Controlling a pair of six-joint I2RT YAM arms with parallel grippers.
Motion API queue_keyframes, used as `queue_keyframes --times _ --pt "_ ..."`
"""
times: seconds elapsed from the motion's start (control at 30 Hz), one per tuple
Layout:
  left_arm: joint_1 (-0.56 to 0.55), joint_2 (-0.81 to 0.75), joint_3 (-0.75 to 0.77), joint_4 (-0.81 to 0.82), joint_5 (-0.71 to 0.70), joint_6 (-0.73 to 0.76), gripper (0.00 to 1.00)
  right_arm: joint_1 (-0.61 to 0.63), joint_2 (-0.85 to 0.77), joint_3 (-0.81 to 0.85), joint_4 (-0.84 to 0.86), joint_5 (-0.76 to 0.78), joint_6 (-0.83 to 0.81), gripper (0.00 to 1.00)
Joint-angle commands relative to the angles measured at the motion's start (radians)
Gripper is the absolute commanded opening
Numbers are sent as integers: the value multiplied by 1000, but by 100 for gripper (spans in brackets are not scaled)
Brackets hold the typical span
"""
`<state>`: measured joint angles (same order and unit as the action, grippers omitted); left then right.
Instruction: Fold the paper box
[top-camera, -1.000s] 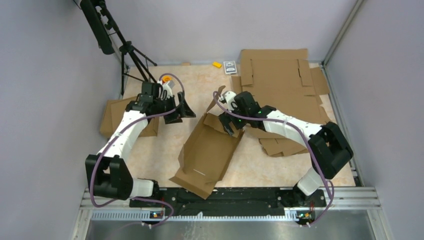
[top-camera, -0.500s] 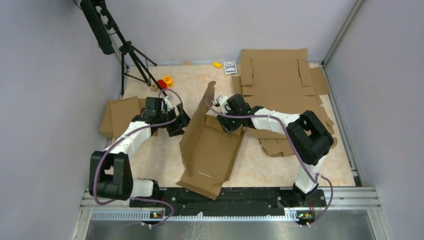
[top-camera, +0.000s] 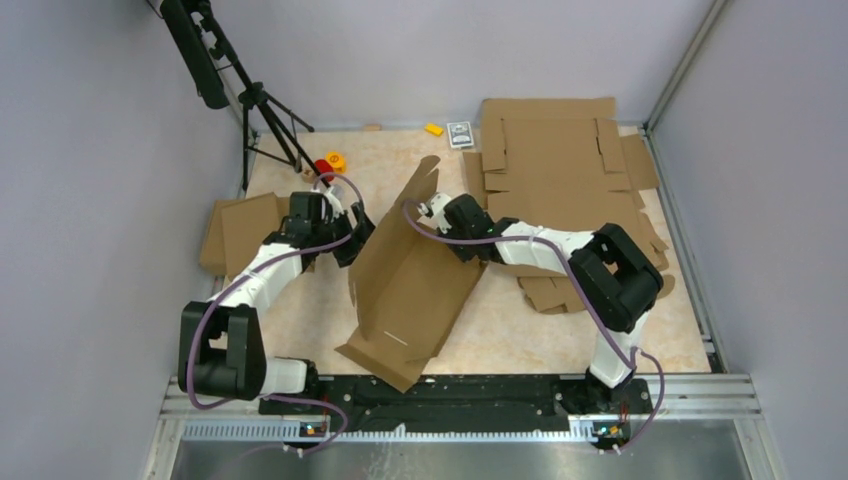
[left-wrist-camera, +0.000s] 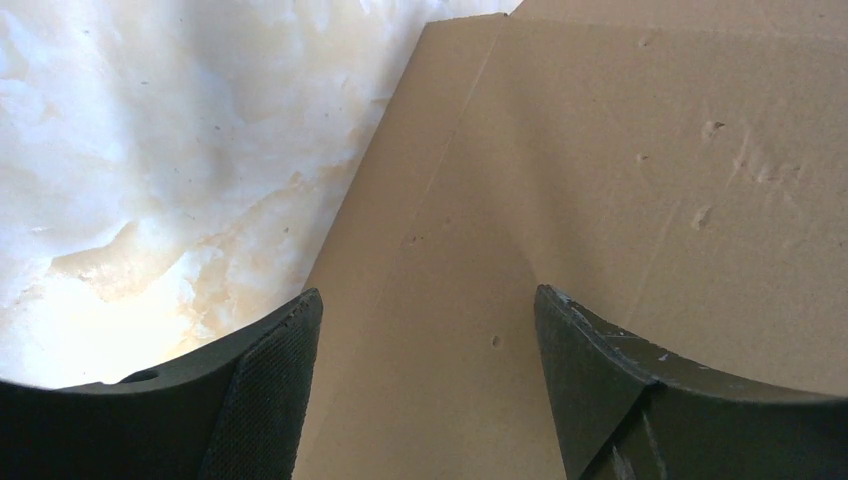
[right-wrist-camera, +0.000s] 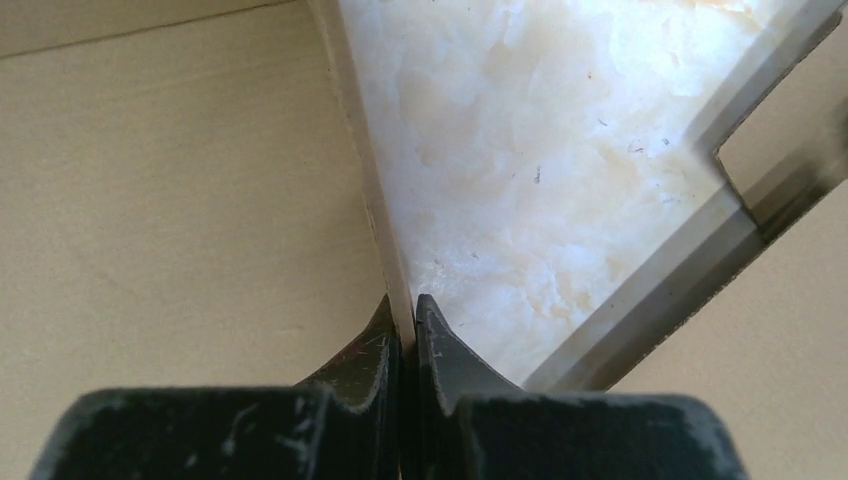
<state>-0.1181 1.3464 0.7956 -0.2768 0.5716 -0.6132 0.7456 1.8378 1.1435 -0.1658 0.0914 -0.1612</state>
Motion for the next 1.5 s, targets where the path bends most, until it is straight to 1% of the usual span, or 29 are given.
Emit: queue_keyframes --times 0.0,0.03,0.1,0.13,0.23,0.33,0.43,0.47,0.57,0.67,0.77,0.83,1.03,1.13,1.23,1.33,1.47 --pt "-4 -5 -7 22 16 7 78 27 5 11 2 192 5 0" --pt "-7 -5 -6 22 18 8 78 28 4 6 6 191 9 6" --pt "-11 0 -7 21 21 9 77 26 -5 -12 21 180 30 30" --pt "-13 0 -8 21 23 10 77 27 -9 -16 27 171 36 34" --pt "-17 2 -8 20 26 13 77 28 -14 -8 40 149 61 39" --pt "-18 0 -1 5 24 23 77 28 -13 7 49 122 78 40" --pt "-18 -14 5 -14 10 33 77 28 -2 28 37 111 84 39" --pt "-18 -20 8 -23 5 37 77 28 1 30 34 115 86 36" --pt "-15 -49 16 -46 -23 41 78 26 -7 11 34 140 94 19" --pt "10 -107 16 -56 -65 30 80 7 -50 -42 61 128 120 10" --pt "59 -164 12 -59 -70 13 82 -13 -102 -82 62 114 181 0" --pt "97 -202 3 -65 -80 8 84 -15 -125 -91 42 139 235 0" --pt "223 -312 -43 -90 -104 -6 98 -15 -127 -73 -98 210 454 0" --pt "248 -373 -67 -113 -150 6 98 -15 -129 -68 -157 228 534 0" --pt "250 -413 -80 -157 -220 24 99 -16 -139 -60 -198 265 608 0" --pt "252 -426 -70 -225 -338 15 98 -15 -134 -38 -255 300 696 0" --pt "258 -426 -59 -296 -441 0 98 -15 -118 -19 -287 312 780 0"
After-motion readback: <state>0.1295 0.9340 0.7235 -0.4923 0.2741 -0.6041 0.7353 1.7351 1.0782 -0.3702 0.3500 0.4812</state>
